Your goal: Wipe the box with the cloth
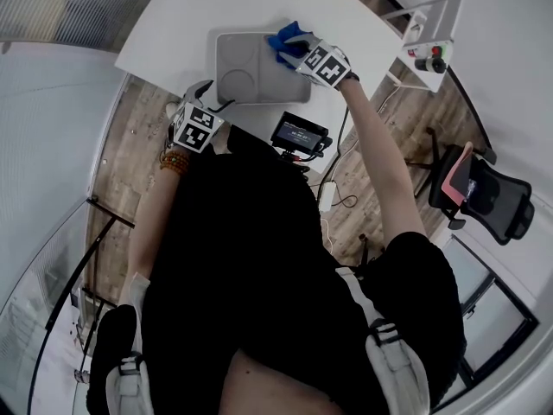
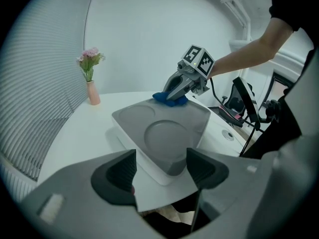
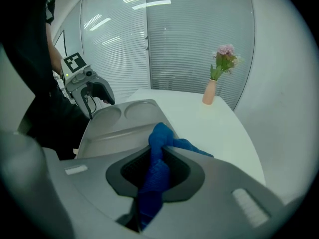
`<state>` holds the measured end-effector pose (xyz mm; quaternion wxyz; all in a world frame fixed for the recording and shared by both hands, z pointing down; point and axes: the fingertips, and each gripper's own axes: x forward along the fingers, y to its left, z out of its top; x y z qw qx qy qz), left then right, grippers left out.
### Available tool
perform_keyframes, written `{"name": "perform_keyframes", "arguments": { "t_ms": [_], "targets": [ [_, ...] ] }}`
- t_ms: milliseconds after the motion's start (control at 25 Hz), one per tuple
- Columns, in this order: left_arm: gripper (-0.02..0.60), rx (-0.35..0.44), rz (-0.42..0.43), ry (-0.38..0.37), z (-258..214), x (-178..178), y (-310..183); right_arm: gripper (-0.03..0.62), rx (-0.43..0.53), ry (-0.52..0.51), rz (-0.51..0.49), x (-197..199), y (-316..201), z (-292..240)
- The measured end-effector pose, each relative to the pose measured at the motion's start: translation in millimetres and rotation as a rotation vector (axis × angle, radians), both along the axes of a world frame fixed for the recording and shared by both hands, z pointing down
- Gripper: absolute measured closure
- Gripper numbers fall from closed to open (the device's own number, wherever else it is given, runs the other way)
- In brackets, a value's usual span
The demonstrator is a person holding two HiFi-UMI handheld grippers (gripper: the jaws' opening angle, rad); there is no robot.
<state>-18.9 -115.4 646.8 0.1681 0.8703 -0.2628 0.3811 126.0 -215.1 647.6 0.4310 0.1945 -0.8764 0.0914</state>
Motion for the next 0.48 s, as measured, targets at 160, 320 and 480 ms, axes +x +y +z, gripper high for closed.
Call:
{"name": "perform_keyframes", "arguments": {
  "t_ms": [160, 320, 480],
  "targets": [
    [0.252, 0.001, -0.007, 0.001, 0.0, -0.5, 0.5, 0.517, -0.026, 0.001, -0.013, -2.9, 8.8, 1.4],
    [0.252, 0.005, -0.014, 0.004, 1.0, -2.5, -0.8, 0.517, -0.098, -0.007, -0.043, -6.0, 18.5, 2.4],
    [0.255, 0.006, -0.022, 0.01, 0.2, -4.7, -0.4, 0.519, -0.183, -0.011, -0.071, -9.5, 33.1, 2.6]
  ]
}}
